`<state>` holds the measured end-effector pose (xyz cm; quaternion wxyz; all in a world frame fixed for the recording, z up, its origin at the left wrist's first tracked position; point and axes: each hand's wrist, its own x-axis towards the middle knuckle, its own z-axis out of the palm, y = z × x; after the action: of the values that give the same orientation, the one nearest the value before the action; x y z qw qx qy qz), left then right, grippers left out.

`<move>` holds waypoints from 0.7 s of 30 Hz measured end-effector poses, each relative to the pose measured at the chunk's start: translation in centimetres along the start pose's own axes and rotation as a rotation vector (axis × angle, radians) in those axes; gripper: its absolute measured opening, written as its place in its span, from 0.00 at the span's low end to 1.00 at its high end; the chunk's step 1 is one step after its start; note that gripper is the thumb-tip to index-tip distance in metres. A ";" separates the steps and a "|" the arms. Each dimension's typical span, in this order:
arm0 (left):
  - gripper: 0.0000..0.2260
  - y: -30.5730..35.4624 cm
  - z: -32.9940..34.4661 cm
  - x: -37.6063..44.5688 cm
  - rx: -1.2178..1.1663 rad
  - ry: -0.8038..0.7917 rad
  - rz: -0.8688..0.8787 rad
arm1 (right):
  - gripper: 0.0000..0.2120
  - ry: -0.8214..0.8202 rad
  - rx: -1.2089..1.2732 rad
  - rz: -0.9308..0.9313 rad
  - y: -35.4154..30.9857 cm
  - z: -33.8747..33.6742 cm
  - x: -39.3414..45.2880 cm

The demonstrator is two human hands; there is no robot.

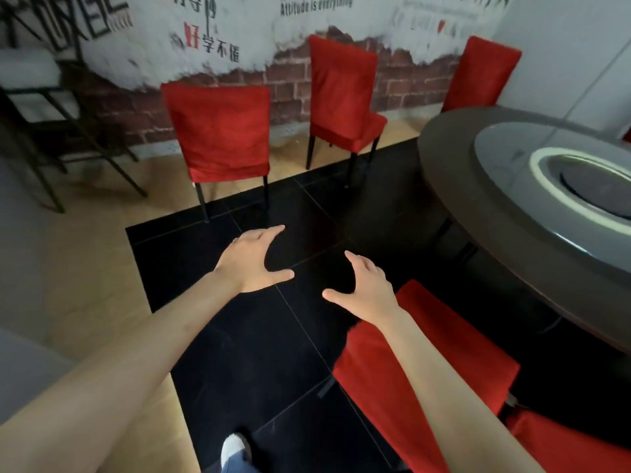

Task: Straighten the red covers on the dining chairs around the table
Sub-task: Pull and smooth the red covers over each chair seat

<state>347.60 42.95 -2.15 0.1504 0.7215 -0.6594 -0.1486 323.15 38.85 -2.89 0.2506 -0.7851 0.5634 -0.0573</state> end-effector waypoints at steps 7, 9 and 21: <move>0.44 -10.2 -6.1 5.9 0.005 0.060 -0.093 | 0.48 -0.013 -0.069 -0.105 -8.6 0.1 11.0; 0.44 -12.4 -7.1 7.3 -0.005 0.071 -0.128 | 0.47 -0.024 -0.068 -0.120 -10.5 0.3 13.7; 0.44 -21.8 -10.3 22.7 -0.008 0.093 -0.230 | 0.46 -0.043 -0.161 -0.276 -17.8 0.2 34.2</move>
<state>373.54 22.38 -2.12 0.1659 0.7979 -0.5639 -0.1339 350.69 11.97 -1.53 0.1886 -0.8736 0.4476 -0.0287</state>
